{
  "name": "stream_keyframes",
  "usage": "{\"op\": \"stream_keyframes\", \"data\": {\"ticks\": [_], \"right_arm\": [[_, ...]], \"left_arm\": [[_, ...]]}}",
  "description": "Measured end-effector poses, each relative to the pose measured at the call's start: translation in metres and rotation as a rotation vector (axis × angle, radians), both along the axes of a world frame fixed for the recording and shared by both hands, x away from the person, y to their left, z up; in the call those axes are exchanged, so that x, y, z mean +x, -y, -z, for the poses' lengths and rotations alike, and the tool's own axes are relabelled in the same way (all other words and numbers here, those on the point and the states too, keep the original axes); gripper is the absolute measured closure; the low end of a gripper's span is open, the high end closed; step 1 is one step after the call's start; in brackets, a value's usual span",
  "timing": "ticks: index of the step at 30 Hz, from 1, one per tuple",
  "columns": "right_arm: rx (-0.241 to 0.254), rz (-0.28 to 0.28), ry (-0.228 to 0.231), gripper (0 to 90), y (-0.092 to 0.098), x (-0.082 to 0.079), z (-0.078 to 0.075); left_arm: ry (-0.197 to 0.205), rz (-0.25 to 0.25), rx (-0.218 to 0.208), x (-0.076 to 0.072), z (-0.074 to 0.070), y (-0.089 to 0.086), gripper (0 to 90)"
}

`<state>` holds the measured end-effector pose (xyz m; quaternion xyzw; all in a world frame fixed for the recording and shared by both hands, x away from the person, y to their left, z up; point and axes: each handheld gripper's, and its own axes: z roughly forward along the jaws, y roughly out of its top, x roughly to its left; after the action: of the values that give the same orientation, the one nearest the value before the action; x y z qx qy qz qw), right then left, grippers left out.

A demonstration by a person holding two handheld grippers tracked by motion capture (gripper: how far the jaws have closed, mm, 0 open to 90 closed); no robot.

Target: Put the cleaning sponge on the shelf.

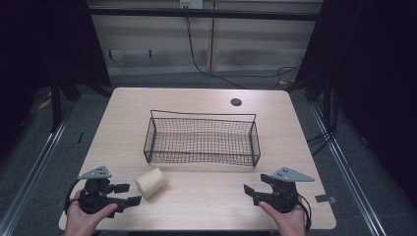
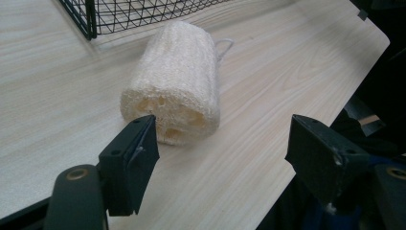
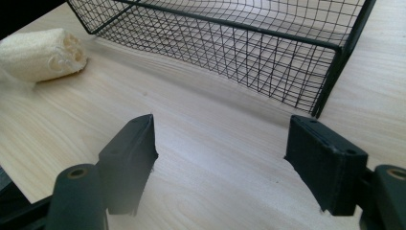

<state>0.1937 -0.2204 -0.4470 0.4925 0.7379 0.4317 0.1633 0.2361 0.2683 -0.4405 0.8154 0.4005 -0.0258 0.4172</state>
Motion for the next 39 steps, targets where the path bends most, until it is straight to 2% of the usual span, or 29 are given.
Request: {"op": "stream_keyframes", "data": {"ticks": [4, 7, 8, 11, 13, 17, 22, 26, 32, 34, 35, 36, 37, 39], "right_arm": [[-0.01, 0.004, -0.009, 25.2, 0.002, 0.002, 0.001], [0.041, 0.003, -0.037, 24.1, 0.005, 0.004, 0.004], [0.041, 0.002, -0.035, 24.0, 0.005, 0.004, 0.004], [0.034, 0.008, -0.026, 20.7, 0.004, 0.004, 0.003], [0.031, 0.009, -0.027, 19.1, 0.003, 0.005, 0.004], [0.019, 0.005, -0.036, 18.8, 0.003, 0.007, 0.003], [0.021, 0.007, -0.041, 18.6, 0.006, 0.006, 0.002], [-0.007, -0.006, -0.055, 16.7, 0.003, 0.007, 0.004], [-0.005, -0.025, -0.06, 16.7, -0.001, 0.007, 0.004], [-0.009, -0.032, -0.061, 16.8, -0.002, 0.006, 0.004], [-0.009, -0.032, -0.063, 16.8, -0.002, 0.006, 0.004], [-0.007, -0.028, -0.064, 16.8, -0.003, 0.006, 0.005], [-0.005, -0.035, -0.064, 16.7, -0.003, 0.006, 0.005], [-0.01, -0.042, -0.064, 16.8, -0.005, 0.006, 0.005]], "left_arm": [[-0.008, 0.016, 0.007, 0.0, 0.0, 0.002, 26.3], [-0.023, 0.028, 0.03, 0.001, 0.0, 0.005, 26.3], [-0.015, 0.028, 0.048, 0.0, -0.001, 0.007, 26.6], [-0.003, 0.04, 0.07, 0.0, -0.007, 0.013, 28.4], [-0.004, 0.036, 0.069, 0.0, -0.009, 0.014, 28.4], [0.012, 0.04, 0.109, 0.002, -0.016, 0.021, 31.2], [0.003, 0.05, 0.116, 0.005, -0.025, 0.027, 32.2], [-0.019, 0.077, 0.155, 0.009, -0.029, 0.034, 33.0], [-0.032, 0.101, 0.201, 0.015, -0.037, 0.049, 32.7], [-0.03, 0.113, 0.194, 0.017, -0.04, 0.054, 31.3], [-0.055, 0.131, 0.183, 0.019, -0.041, 0.057, 31.6], [-0.052, 0.133, 0.175, 0.02, -0.043, 0.06, 32.2], [-0.044, 0.134, 0.175, 0.02, -0.044, 0.061, 34.2], [-0.058, 0.147, 0.19, 0.023, -0.044, 0.066, 34.5]]}}
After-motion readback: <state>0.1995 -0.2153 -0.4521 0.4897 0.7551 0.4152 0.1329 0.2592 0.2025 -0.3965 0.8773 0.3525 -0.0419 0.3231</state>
